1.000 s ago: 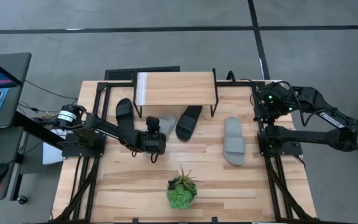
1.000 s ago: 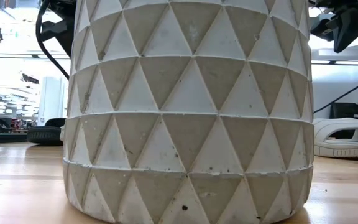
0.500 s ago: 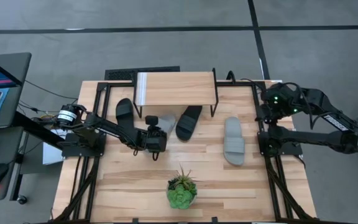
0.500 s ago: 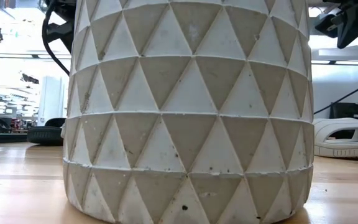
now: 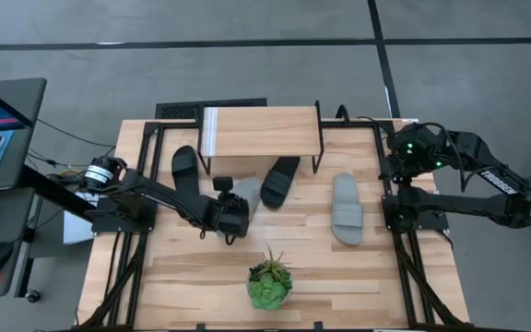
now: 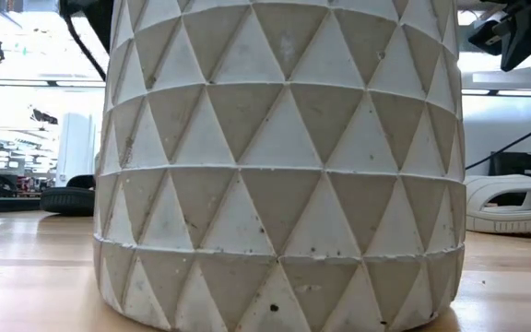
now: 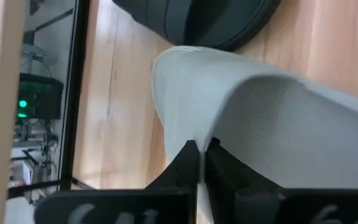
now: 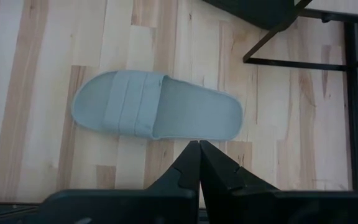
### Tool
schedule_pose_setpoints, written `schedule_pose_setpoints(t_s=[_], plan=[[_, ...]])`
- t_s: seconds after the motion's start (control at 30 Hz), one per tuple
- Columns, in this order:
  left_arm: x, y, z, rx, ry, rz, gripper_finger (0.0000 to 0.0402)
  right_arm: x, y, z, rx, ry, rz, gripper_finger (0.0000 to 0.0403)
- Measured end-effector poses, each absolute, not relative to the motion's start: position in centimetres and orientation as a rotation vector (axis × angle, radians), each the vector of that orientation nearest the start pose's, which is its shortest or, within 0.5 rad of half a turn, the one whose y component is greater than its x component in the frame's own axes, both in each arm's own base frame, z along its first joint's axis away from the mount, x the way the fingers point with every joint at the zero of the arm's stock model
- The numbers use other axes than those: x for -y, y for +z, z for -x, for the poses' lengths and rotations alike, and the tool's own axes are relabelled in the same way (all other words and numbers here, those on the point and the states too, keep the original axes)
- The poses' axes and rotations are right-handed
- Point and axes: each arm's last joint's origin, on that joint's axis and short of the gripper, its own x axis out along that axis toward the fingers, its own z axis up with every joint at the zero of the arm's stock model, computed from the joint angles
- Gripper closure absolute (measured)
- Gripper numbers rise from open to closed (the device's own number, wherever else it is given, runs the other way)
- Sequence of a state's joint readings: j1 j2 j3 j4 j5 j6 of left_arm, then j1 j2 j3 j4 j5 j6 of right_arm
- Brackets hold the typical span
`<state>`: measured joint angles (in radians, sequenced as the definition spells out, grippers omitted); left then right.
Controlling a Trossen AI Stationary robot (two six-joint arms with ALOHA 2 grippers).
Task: Pick and place slides into the shelf
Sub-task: Put the left gray slide on the shelf
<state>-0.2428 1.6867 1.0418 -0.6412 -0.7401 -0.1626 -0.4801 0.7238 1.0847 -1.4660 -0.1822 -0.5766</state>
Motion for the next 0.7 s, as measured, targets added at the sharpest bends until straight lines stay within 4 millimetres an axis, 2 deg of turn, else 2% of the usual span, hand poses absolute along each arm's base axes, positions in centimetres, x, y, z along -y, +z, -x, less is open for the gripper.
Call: schedule_pose_setpoints(t_s=[0.23,0.4,0.53,0.7], plan=[[8.2,20.9,-29.5,-1.136,0.541,-0.444,0.0401,2.9,33.5,-6.8,-1.076,0.046,0.165,0.0402],[9.8,23.8,-29.1,-1.118,0.581,-0.419,0.0401,2.9,33.5,-6.8,-1.076,0.058,0.186,0.0402],[10.6,26.8,-29.2,-1.013,0.668,-0.4,0.0401,2.9,33.5,-6.8,-1.076,0.062,0.192,0.0402],[10.2,30.9,-29.6,-0.848,0.8,-0.424,0.0401,2.5,33.6,-6.4,-1.022,0.122,0.192,0.0402]])
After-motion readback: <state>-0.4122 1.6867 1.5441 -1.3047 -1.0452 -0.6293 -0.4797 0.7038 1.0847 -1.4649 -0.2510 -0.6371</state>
